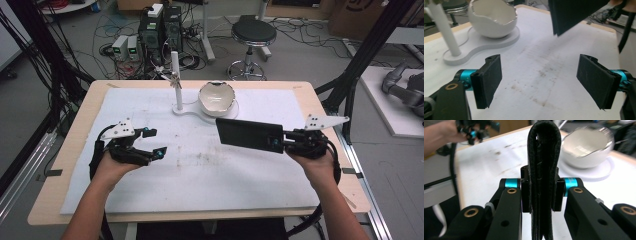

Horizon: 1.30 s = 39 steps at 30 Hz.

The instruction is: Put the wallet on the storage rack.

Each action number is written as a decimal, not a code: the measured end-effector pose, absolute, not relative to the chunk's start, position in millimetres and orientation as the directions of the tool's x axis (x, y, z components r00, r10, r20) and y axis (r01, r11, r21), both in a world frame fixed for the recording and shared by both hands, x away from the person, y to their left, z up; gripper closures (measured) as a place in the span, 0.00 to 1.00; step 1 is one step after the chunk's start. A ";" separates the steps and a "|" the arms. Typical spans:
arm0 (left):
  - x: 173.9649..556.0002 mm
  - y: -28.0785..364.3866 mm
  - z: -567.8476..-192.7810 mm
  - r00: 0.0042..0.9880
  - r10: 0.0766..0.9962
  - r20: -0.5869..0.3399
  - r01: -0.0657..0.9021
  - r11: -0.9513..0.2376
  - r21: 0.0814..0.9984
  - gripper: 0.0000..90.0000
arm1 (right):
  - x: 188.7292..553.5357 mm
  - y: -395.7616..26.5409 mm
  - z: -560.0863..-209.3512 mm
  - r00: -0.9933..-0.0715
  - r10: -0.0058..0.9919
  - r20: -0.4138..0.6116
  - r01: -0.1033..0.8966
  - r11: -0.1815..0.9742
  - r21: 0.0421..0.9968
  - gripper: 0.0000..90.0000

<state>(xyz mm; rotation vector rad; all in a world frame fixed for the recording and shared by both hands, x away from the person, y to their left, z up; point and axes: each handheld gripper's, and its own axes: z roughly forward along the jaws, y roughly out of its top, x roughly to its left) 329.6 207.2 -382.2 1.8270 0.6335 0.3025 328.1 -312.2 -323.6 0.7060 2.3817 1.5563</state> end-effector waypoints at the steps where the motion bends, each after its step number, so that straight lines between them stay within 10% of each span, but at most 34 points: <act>1: 330.8 209.2 -384.4 0.813 0.572 -0.108 0.281 -0.224 0.933 0.21 | 329.4 -311.6 -317.5 -0.857 0.510 0.072 0.272 0.330 0.904 0.85; 39: 331.4 215.1 -407.5 0.770 0.636 -0.047 0.242 -0.222 0.945 0.19 | 456.6 -209.2 -245.9 -0.781 0.620 -0.075 0.377 0.563 0.736 0.85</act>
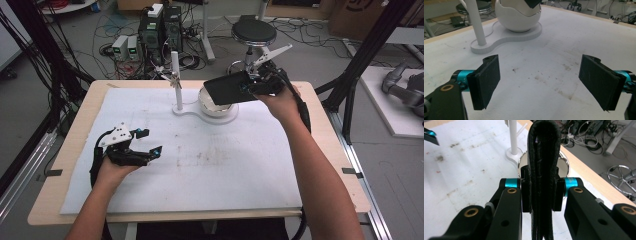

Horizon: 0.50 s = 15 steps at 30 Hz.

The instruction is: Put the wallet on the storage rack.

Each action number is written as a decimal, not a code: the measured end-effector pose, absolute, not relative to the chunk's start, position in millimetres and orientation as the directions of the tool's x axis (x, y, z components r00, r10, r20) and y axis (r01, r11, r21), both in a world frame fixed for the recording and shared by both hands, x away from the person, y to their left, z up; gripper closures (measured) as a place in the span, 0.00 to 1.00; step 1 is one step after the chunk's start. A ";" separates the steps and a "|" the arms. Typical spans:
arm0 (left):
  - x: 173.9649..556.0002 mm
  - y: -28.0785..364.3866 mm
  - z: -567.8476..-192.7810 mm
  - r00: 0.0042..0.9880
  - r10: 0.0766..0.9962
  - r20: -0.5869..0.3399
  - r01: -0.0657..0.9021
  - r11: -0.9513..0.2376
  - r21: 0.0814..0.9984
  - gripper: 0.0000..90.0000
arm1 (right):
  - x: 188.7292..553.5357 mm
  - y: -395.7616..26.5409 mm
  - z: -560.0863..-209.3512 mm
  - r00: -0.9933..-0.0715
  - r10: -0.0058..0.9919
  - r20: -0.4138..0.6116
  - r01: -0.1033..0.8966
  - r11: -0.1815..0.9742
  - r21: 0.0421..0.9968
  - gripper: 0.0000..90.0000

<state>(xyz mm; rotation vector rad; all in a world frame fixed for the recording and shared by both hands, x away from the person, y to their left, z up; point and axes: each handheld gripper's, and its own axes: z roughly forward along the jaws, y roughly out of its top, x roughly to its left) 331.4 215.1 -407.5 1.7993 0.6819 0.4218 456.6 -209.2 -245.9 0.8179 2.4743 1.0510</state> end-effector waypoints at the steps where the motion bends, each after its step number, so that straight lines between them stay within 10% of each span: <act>1: 331.1 214.3 -407.7 0.771 0.635 -0.046 0.242 -0.226 0.944 0.19 | 459.0 -207.8 -247.3 -0.781 0.620 -0.074 0.383 0.569 0.728 0.85; 15: 331.5 209.2 -408.6 0.793 0.608 -0.036 0.231 -0.246 0.941 0.19 | 481.7 -191.8 -270.4 -0.784 0.616 -0.073 0.420 0.614 0.669 0.85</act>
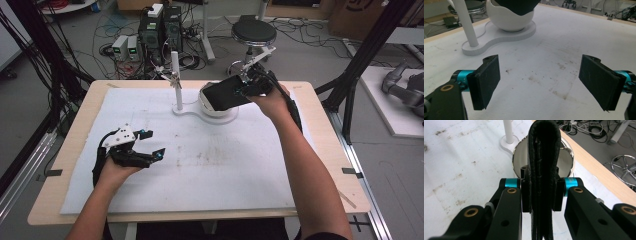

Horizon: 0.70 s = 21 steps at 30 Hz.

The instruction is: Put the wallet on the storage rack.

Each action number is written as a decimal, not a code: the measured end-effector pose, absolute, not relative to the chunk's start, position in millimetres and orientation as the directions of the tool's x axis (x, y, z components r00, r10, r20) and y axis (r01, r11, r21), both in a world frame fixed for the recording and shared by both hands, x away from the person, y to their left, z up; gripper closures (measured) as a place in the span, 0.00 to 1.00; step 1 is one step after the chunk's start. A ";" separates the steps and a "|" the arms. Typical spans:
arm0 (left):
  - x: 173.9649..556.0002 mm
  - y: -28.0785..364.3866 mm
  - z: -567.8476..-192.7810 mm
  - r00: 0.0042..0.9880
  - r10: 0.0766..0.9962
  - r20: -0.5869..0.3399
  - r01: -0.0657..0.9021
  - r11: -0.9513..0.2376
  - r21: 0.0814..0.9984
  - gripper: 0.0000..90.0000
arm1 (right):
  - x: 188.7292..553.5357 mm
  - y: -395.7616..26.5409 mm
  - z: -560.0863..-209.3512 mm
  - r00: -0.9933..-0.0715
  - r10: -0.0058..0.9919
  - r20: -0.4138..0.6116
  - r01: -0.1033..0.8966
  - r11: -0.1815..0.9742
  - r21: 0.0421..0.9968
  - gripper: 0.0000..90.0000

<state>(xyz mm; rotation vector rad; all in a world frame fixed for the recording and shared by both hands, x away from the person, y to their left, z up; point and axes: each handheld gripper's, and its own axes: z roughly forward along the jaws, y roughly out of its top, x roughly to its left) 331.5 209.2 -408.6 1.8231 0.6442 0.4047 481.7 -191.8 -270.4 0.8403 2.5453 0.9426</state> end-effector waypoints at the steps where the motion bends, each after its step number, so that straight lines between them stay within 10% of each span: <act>1: 331.6 209.1 -408.8 0.793 0.608 -0.038 0.234 -0.246 0.941 0.19 | 483.6 -190.4 -272.3 -0.786 0.615 -0.068 0.422 0.613 0.668 0.85; 10: 332.7 207.0 -410.4 0.800 0.598 -0.046 0.244 -0.255 0.936 0.19 | 496.8 -187.5 -282.8 -0.779 0.625 -0.048 0.442 0.601 0.666 0.83; 21: 332.7 207.0 -410.1 0.799 0.600 -0.045 0.247 -0.259 0.934 0.19 | 494.5 -203.9 -277.6 -0.682 0.727 -0.085 0.460 0.516 0.723 0.54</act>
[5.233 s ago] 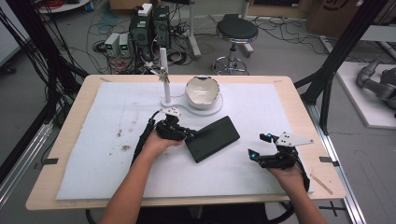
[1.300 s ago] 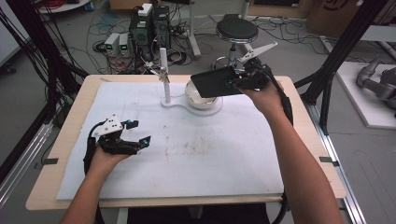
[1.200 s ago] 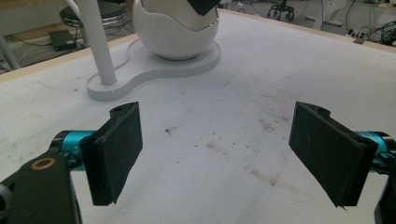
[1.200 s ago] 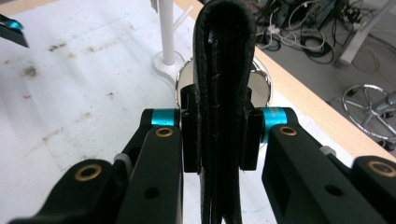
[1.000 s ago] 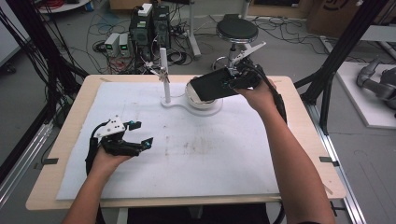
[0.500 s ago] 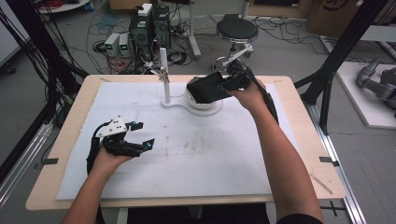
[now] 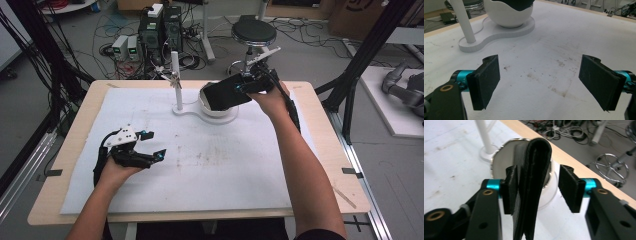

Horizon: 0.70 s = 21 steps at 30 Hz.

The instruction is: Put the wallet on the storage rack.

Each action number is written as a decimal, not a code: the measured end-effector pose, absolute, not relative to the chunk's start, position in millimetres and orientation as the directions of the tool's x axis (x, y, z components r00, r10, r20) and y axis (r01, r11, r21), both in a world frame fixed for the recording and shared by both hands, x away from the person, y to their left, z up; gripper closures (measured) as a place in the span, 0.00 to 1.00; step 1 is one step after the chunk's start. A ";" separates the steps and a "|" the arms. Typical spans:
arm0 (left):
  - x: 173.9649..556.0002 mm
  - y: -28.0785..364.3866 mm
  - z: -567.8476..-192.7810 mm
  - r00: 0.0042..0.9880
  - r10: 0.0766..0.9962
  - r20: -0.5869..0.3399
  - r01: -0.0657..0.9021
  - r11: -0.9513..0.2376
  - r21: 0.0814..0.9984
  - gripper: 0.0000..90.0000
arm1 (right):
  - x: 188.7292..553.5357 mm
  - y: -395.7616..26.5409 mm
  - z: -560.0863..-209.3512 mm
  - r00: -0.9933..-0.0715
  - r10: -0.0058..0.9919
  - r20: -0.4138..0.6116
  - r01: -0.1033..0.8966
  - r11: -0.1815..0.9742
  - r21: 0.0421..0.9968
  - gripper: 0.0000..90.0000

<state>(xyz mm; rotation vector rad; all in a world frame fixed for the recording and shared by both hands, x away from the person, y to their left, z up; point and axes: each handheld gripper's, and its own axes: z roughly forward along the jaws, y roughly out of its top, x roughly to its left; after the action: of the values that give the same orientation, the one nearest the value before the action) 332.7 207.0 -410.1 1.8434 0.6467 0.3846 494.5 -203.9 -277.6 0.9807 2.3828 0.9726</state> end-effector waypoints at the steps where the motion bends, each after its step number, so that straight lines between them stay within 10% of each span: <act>1: 332.8 206.9 -410.0 0.800 0.599 -0.043 0.246 -0.261 0.934 0.19 | 495.4 -205.3 -278.6 -0.676 0.733 -0.078 0.465 0.506 0.727 0.53; 21: 334.1 207.9 -410.7 0.794 0.604 -0.063 0.263 -0.248 0.932 0.19 | 496.0 -211.0 -283.4 -0.637 0.766 -0.093 0.450 0.467 0.761 0.45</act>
<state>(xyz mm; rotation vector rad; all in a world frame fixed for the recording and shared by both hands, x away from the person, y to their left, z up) 334.1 207.9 -410.7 1.8365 0.6640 0.3714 496.0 -211.0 -283.4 1.0159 2.2947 1.0062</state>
